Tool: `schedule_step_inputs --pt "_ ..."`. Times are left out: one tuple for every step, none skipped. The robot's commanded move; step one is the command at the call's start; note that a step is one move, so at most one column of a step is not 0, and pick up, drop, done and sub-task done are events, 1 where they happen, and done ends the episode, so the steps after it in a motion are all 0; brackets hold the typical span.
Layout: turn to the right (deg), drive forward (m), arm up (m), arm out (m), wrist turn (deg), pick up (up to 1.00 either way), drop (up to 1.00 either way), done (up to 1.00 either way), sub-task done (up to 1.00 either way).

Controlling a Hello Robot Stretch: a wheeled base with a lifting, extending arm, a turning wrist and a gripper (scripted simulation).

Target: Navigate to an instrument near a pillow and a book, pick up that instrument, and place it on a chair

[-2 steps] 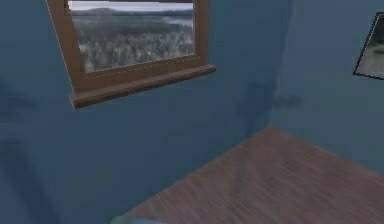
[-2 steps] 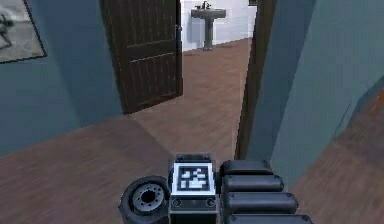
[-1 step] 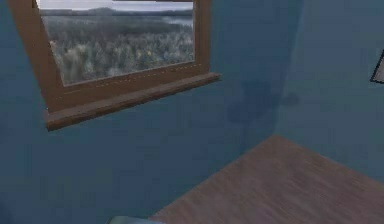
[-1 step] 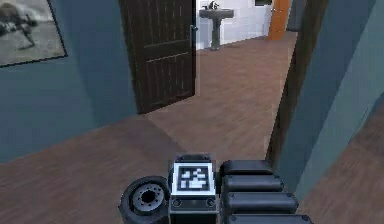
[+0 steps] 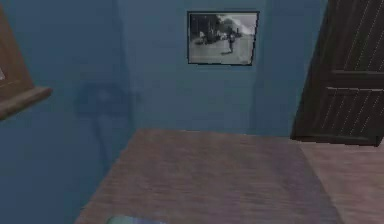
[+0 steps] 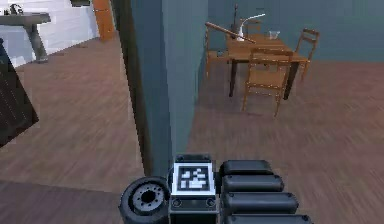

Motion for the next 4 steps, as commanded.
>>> schedule_step_inputs --pt "33.0 0.0 0.0 0.0 0.0 0.0 0.0 0.0 0.0" --pt "0.0 0.65 0.0 0.0 0.0 0.0 0.0 0.0 0.0" --pt "9.0 0.0 0.0 0.0 0.0 0.0 0.0 0.0 0.0" --pt "0.0 0.75 0.0 0.0 0.0 0.0 0.0 0.0 0.0"
